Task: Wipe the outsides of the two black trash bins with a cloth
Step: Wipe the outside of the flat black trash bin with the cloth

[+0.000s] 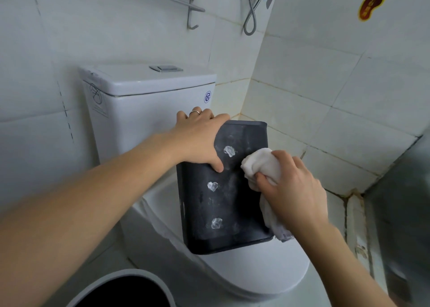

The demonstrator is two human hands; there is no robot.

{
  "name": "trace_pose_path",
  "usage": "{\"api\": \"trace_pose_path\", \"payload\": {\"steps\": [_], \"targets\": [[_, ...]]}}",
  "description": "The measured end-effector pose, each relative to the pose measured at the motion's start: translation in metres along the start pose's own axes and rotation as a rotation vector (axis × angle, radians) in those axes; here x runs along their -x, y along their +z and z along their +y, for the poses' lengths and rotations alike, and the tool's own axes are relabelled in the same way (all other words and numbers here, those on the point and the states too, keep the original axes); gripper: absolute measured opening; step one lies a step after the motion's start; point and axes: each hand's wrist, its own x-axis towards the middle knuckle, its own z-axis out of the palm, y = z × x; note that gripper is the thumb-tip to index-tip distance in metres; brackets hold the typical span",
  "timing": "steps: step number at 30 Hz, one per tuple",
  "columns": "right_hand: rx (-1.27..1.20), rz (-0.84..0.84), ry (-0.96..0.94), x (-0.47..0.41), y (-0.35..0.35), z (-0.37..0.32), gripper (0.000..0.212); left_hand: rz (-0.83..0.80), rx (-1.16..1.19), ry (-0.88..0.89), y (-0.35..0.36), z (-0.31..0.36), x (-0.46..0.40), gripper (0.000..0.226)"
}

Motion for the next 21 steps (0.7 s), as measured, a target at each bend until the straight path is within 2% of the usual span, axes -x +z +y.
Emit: {"api": "trace_pose_path", "payload": {"steps": [6, 12, 21], "targets": [[-0.085, 0.071, -0.031, -0.009, -0.008, -0.021, 0.042, 0.002, -0.035, 0.039, -0.001, 0.0, 0.0, 0.114], [-0.045, 0.08, -0.05, -0.019, -0.001, -0.042, 0.045, 0.051, -0.045, 0.089, -0.004, 0.002, 0.005, 0.105], [0.096, -0.04, -0.113, 0.004, 0.004, -0.028, 0.043, 0.048, -0.047, 0.065, 0.0, -0.008, 0.005, 0.111]]}}
